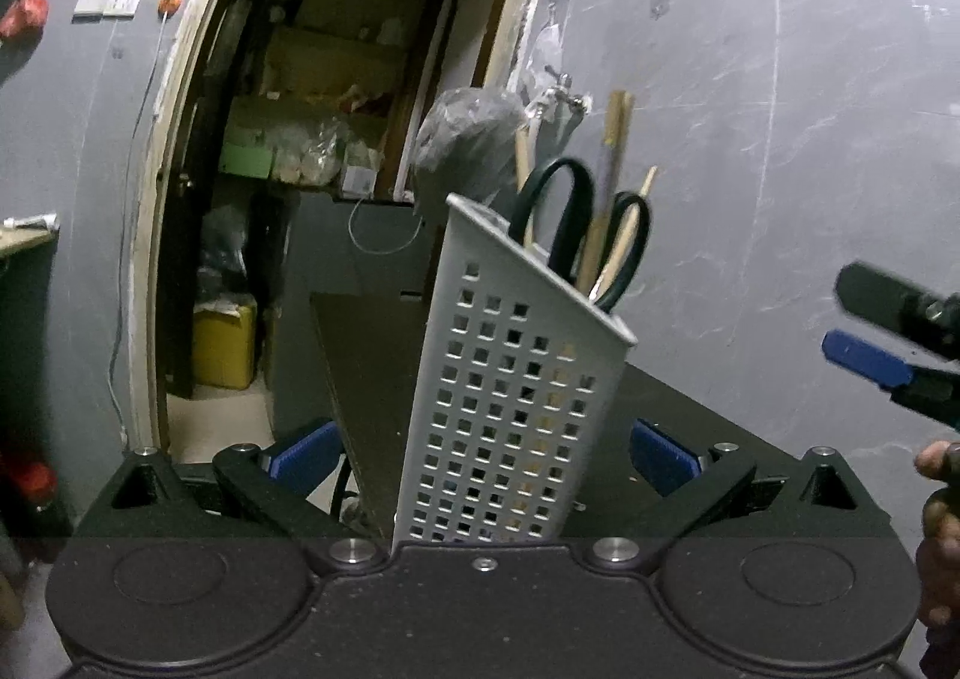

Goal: Organize utensils
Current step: 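Release the basket with the left tool and pull both tools back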

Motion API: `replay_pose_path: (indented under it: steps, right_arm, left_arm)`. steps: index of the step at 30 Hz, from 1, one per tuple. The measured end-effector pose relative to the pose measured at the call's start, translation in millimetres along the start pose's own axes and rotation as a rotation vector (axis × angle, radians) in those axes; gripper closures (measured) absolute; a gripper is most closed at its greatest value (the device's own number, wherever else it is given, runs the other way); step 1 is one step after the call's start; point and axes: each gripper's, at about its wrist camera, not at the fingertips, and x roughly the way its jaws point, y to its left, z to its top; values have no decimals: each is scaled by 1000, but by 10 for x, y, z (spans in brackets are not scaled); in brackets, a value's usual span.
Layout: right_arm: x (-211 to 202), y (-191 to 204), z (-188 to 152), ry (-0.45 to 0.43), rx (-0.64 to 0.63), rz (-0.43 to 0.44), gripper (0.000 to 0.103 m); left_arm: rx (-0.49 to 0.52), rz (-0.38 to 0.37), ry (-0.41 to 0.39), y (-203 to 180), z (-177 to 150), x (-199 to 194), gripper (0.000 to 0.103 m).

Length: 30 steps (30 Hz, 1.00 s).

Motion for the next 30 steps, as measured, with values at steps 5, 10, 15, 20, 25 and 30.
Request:
replay_pose_path:
  steps: [5,10,15,20,25,30]
  right_arm:
    - [-119,6,-63,40,17,-59,0]
    - [-257,31,-117,76,7,-100,0]
    - [-369,28,-112,115,0,-110,0]
    - [-451,81,-134,169,-14,-126,0]
    - [-542,136,-154,213,-21,-108,0]
    - [-642,188,-146,254,-7,-74,0]
  left_arm:
    - [1,0,0,21,12,-245,1]
    - [2,9,12,36,6,-488,1]
    - [14,7,59,51,-28,-680,1]
    - [29,28,73,38,-79,-872,1]
    - [20,86,86,29,-89,-1048,1]
    - [30,141,105,11,-73,-1196,1]
